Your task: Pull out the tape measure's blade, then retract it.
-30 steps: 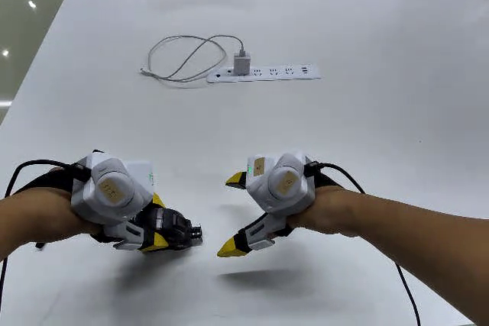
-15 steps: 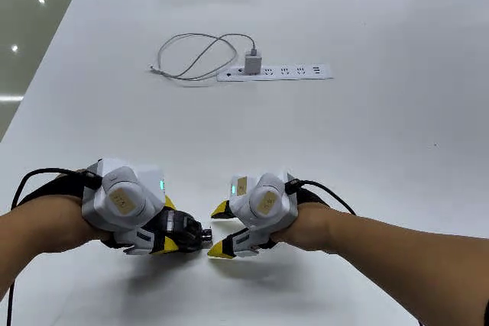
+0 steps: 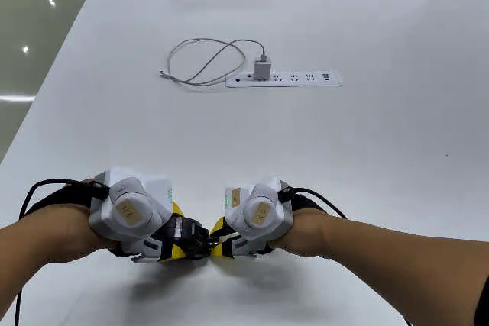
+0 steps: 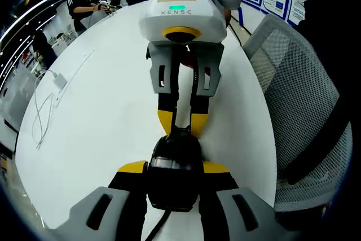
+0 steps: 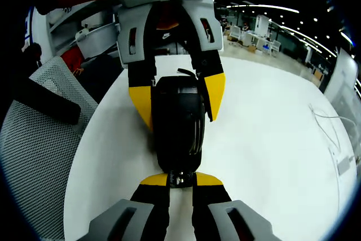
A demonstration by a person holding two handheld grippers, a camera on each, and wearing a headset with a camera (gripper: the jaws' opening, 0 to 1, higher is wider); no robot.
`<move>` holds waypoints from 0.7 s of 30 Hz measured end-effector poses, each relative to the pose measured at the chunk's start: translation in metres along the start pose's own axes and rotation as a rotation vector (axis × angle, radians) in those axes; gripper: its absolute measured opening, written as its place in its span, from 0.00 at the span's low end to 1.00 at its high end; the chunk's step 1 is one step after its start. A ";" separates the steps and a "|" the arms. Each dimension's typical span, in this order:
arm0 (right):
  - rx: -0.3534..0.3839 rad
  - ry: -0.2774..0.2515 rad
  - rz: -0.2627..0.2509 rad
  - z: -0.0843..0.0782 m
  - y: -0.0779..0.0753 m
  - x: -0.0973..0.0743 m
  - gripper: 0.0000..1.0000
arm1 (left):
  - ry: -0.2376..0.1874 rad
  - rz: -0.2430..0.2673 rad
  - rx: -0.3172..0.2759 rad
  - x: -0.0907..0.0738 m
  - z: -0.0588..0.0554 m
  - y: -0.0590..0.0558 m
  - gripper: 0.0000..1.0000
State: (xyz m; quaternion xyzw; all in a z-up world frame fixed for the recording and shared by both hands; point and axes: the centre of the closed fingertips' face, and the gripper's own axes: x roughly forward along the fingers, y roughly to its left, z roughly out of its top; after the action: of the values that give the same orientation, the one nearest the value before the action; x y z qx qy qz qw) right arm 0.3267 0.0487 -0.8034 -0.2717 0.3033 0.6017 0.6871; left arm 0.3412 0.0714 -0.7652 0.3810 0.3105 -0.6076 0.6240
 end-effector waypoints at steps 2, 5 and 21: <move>-0.014 0.005 -0.005 -0.001 0.000 0.000 0.09 | 0.002 0.001 -0.009 0.000 0.000 0.000 0.30; -0.011 0.000 0.003 -0.002 -0.001 -0.002 0.09 | 0.002 -0.004 -0.020 0.000 -0.001 0.000 0.30; 0.073 -0.016 -0.003 -0.013 -0.005 -0.012 0.08 | 0.008 -0.008 -0.022 0.000 -0.003 0.002 0.30</move>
State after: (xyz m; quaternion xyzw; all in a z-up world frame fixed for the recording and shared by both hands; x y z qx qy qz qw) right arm 0.3291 0.0304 -0.8037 -0.2420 0.3193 0.5914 0.6998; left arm 0.3430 0.0738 -0.7660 0.3749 0.3212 -0.6052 0.6244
